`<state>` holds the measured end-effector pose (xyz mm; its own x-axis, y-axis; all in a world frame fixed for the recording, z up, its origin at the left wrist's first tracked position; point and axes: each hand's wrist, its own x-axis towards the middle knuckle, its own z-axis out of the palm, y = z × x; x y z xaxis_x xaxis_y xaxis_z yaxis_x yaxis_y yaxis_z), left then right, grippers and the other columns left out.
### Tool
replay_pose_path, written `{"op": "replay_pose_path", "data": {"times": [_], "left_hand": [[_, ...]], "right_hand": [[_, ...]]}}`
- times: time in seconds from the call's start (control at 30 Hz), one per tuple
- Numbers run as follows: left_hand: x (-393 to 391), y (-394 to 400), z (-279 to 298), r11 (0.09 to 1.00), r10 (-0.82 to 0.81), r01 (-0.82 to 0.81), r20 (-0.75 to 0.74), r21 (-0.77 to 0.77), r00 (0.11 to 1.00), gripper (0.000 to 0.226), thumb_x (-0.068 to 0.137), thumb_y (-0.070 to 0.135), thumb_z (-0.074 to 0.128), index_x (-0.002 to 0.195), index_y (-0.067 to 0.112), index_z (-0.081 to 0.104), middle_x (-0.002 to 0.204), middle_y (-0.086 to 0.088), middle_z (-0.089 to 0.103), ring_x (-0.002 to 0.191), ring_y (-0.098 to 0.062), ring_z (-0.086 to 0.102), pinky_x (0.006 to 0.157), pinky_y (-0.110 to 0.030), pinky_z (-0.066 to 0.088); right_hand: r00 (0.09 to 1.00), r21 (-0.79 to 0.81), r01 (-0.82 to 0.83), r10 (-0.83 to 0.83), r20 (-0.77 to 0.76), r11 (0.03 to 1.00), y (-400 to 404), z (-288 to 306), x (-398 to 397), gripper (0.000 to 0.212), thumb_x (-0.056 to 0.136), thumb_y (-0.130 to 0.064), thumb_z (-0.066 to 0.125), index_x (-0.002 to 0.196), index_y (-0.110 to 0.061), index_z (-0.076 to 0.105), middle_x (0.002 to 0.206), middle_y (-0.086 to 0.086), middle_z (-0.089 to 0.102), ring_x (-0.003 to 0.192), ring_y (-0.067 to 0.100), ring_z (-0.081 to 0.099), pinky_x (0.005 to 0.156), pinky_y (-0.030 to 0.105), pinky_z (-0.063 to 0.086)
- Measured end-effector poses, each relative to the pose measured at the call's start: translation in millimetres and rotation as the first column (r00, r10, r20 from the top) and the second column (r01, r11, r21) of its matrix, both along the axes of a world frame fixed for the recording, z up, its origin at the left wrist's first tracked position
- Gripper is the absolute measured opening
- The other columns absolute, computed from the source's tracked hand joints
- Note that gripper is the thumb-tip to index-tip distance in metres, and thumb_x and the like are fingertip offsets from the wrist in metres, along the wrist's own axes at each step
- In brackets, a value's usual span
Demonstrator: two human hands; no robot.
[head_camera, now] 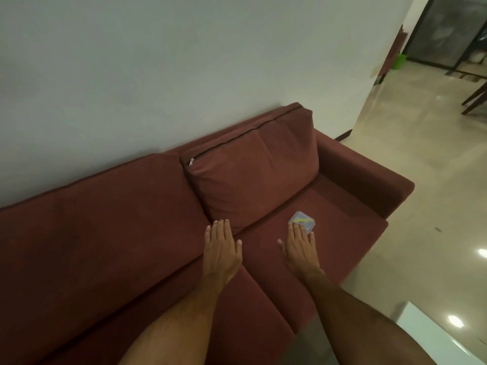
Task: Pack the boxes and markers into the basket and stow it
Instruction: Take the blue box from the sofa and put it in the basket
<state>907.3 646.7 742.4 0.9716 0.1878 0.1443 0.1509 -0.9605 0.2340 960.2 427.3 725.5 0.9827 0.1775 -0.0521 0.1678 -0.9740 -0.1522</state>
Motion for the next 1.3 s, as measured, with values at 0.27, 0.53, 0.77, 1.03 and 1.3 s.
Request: {"op": "replay_pose_path", "data": {"times": [0.27,0.53,0.77,1.03,1.3], "left_hand": [[89,-35,-9,0.993,-0.116,0.114,-0.045,-0.038,0.992,0.068,0.099,0.04,0.042,0.155,0.002,0.034,0.159,-0.015,0.041,0.151,-0.029,0.033,0.128,-0.047,0.018],[150,-67,-53,0.981,-0.192,0.186,-0.123,-0.052,0.974,0.069,0.1,0.041,0.04,0.156,0.003,0.031,0.161,-0.014,0.038,0.153,-0.027,0.029,0.129,-0.046,0.014],[231,-127,-128,0.986,-0.145,0.121,-0.244,-0.112,0.959,0.067,0.102,0.04,0.042,0.156,0.004,0.03,0.161,-0.013,0.038,0.152,-0.026,0.031,0.129,-0.043,0.017],[323,-197,-217,0.965,-0.083,-0.034,-0.422,-0.262,0.903,0.065,0.103,0.039,0.048,0.156,0.007,0.028,0.161,-0.012,0.036,0.149,-0.027,0.035,0.126,-0.042,0.026],[396,-237,-284,0.84,-0.048,-0.295,-0.604,-0.455,0.795,0.065,0.104,0.033,0.049,0.158,0.006,0.025,0.163,-0.014,0.031,0.146,-0.031,0.038,0.115,-0.043,0.039]], "right_hand": [[0.996,-0.023,0.071,-0.072,-0.047,0.997,-22,-10,70,0.065,0.107,-0.045,0.032,0.157,-0.004,0.029,0.162,0.014,0.034,0.153,0.03,0.027,0.124,0.054,0.023],[0.981,0.0,0.161,-0.16,-0.111,0.987,-58,-49,116,0.065,0.106,-0.044,0.039,0.157,-0.005,0.029,0.162,0.014,0.034,0.153,0.03,0.027,0.124,0.054,0.026],[0.959,0.025,0.178,-0.168,-0.228,0.984,-108,-116,201,0.066,0.105,-0.042,0.044,0.157,-0.004,0.028,0.16,0.014,0.036,0.149,0.03,0.032,0.122,0.05,0.031],[0.811,0.243,0.49,-0.336,-0.479,0.837,-152,-216,285,0.056,0.106,-0.039,0.043,0.146,0.001,0.04,0.15,0.018,0.044,0.141,0.034,0.037,0.114,0.048,0.039],[0.621,0.357,0.761,-0.451,-0.641,0.541,-154,-291,328,0.051,0.099,-0.047,0.047,0.111,0.0,0.062,0.115,0.018,0.063,0.11,0.034,0.059,0.099,0.05,0.049]]}}
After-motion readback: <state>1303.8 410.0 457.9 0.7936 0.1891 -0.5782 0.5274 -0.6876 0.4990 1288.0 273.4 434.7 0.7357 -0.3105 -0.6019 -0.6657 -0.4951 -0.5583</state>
